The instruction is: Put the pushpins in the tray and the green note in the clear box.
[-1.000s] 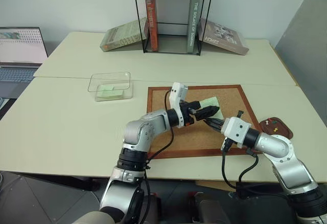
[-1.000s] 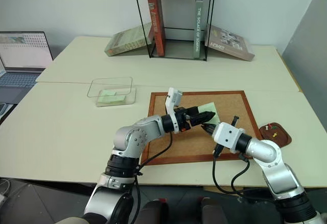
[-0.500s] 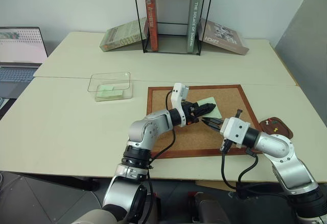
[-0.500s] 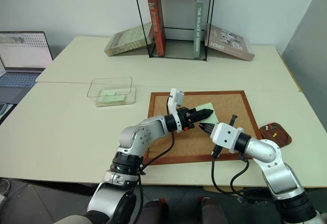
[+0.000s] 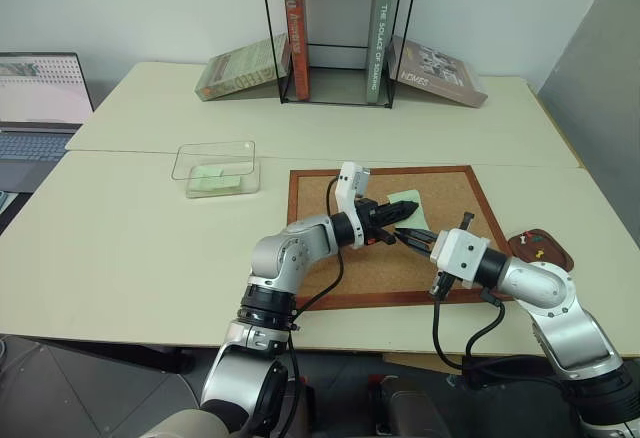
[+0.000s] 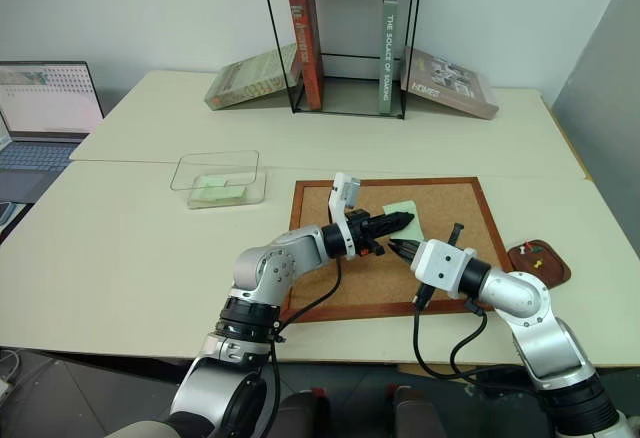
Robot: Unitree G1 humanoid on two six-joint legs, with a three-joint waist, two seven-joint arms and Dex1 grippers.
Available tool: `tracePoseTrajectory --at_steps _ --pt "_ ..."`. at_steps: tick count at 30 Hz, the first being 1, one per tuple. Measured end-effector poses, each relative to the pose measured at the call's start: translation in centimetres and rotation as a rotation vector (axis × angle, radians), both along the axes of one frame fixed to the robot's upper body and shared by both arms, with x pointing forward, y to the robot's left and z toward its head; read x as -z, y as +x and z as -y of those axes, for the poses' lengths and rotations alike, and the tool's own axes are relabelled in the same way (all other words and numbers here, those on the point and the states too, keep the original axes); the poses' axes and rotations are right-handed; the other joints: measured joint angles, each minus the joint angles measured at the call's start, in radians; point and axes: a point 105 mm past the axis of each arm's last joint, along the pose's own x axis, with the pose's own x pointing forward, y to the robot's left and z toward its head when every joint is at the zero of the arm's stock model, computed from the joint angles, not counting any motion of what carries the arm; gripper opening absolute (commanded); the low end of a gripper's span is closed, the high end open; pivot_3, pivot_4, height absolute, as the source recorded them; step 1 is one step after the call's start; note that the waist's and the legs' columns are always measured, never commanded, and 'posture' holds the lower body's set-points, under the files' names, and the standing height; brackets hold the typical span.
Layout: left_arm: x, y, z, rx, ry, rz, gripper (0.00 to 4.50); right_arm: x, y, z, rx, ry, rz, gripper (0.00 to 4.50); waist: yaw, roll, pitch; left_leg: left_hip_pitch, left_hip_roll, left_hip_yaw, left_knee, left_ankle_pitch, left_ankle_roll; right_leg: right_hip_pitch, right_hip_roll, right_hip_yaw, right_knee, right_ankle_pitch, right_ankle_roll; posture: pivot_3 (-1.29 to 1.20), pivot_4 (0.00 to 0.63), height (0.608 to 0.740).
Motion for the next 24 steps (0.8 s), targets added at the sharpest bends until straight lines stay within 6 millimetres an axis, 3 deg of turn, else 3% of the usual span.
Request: tracePoseTrajectory --at_steps 7,14,20,22,24 --pt "-0.4 0.3 -0.2 -0.020 -0.012 0.044 0.03 -0.4 -0.1 -0.2 -0.008 0.006 0.039 0.00 0.000 0.000 0.000 0.000 0.000 0.000 0.000 0.000 0.000 0.000 0.000 0.000 0.000 0.000 0.000 0.00 0.150 0.740" --pt "1.4 2.0 -1.3 -0.138 0.055 0.059 0.03 -1.7 -1.0 0.0 -0.034 0.017 0.092 0.00 0.001 0.000 0.000 0.000 0.000 0.000 0.000 0.000 0.000 0.000 0.000 0.000 0.000 0.000 0.000 0.00 0.150 0.740" --pt "1.5 2.3 -1.3 -0.161 0.055 0.070 0.03 -2.6 -1.6 -0.2 -0.041 0.050 0.111 0.00 0.001 0.000 0.000 0.000 0.000 0.000 0.000 0.000 0.000 0.000 0.000 0.000 0.000 0.000 0.000 0.00 0.150 0.740" --pt "1.5 2.3 -1.2 -0.162 0.056 0.071 0.03 -2.9 -1.3 0.6 0.010 0.090 0.099 0.00 0.002 0.000 0.000 0.000 0.000 0.000 0.001 0.000 0.000 0.000 0.000 0.000 0.001 0.000 0.000 0.00 0.150 0.740" --pt "1.1 2.2 -1.3 -0.171 0.052 0.090 0.03 -3.4 -0.3 2.9 0.154 0.180 0.061 0.00 0.003 0.000 0.000 0.000 0.000 0.000 0.001 0.000 0.000 0.001 -0.002 0.000 0.001 0.000 0.000 0.00 0.150 0.740"
